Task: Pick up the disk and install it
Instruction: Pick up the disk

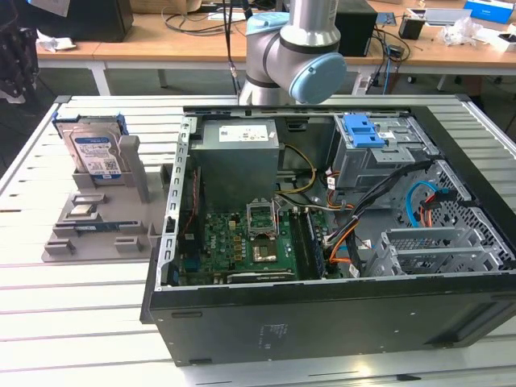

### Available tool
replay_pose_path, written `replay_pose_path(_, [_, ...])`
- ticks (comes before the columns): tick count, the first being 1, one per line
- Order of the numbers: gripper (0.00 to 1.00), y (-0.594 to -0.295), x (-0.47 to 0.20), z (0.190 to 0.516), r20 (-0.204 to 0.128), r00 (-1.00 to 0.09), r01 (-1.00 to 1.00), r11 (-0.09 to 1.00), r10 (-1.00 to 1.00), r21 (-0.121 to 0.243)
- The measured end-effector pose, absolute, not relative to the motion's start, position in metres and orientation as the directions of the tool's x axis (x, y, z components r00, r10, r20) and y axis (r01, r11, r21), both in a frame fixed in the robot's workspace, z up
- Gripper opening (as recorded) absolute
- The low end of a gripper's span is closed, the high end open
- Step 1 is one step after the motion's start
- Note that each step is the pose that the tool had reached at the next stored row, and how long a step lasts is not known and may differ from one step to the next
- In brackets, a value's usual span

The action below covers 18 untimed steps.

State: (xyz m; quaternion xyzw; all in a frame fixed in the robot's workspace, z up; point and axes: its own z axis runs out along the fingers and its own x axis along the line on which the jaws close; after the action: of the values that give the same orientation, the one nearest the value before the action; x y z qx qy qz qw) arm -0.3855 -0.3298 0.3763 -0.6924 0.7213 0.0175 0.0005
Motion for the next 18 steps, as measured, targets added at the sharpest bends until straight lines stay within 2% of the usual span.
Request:
replay_pose_path(5, [0.48, -0.330, -0.385, 0.376, -0.025, -0.040, -0.999, 0.039, -0.999, 0.025])
replay_pose_path(13, [0.48, -0.326, -0.385, 0.376, -0.025, -0.038, -0.999, 0.037, -0.999, 0.025])
replay_pose_path(18, [0.48, -0.306, -0.384, 0.376, -0.025, -0.038, -0.999, 0.038, -0.999, 0.025])
